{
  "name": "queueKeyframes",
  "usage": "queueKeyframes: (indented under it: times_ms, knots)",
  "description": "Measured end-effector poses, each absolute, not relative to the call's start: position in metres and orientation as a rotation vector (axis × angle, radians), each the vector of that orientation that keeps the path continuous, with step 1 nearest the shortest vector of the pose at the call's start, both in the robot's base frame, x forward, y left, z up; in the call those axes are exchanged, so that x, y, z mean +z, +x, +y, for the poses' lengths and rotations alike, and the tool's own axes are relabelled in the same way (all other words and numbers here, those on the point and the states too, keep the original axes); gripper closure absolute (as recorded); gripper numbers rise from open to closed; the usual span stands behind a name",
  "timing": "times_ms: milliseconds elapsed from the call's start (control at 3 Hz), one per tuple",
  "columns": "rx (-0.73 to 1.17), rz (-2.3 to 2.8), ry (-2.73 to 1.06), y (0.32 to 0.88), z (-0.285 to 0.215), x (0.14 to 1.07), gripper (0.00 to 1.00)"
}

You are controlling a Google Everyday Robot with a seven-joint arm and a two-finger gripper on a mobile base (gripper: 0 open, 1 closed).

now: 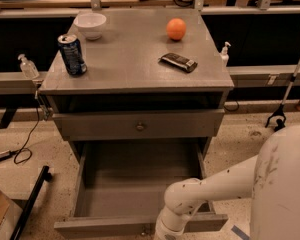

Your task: Close middle drawer

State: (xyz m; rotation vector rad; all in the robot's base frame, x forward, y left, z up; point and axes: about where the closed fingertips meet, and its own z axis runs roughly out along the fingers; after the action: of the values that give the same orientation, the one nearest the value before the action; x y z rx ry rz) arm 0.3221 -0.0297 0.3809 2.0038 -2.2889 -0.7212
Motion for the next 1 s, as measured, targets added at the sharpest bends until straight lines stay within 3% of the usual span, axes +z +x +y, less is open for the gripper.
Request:
queueKeyframes:
  times_ms: [1000]
  knots:
    - [-0.681,-2.305,2.064,0.337,-0.023,0.382,1.00]
